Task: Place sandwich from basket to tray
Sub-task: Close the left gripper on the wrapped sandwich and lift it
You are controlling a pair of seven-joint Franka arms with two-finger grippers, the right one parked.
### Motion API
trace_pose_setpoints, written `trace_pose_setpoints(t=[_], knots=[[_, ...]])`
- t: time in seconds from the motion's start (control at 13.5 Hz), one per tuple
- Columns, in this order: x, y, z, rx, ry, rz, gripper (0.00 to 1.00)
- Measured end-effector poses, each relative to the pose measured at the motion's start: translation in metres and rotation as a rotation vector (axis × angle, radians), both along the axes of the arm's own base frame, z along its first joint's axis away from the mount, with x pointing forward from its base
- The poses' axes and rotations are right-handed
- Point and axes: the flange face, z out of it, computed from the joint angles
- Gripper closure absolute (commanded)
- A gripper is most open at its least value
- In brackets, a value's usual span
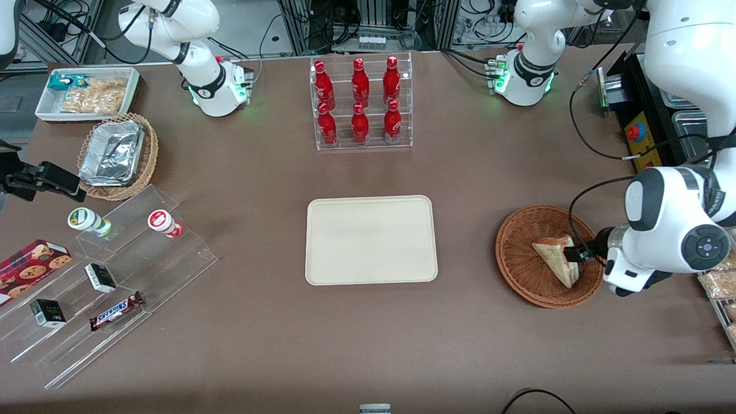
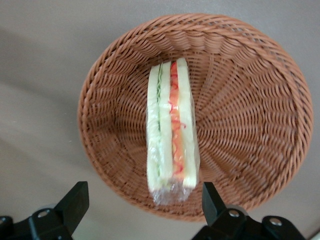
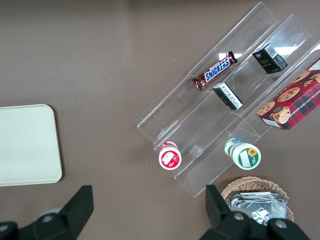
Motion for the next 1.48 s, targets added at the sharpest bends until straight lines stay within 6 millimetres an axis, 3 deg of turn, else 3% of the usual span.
trace_pose_setpoints(t=[0.59, 0.67, 0.81, 0.89, 1.26, 1.33, 1.48], knots=[[-0.012, -0.004, -0.072, 0.021, 0.027, 0.117, 0.00], [-0.015, -0.005, -0.079, 0.020, 0.029, 0.124, 0.15], [-0.018, -0.006, -0.087, 0.010, 0.032, 0.161, 0.72], [-0.017, -0.007, -0.086, 0.012, 0.029, 0.180, 0.85], [-0.008, -0.019, -0.068, -0.003, -0.010, 0.152, 0.88], [-0.005, -0.030, -0.060, -0.018, -0.028, 0.116, 0.88], [0.003, -0.080, -0.036, -0.048, -0.079, 0.031, 0.87]])
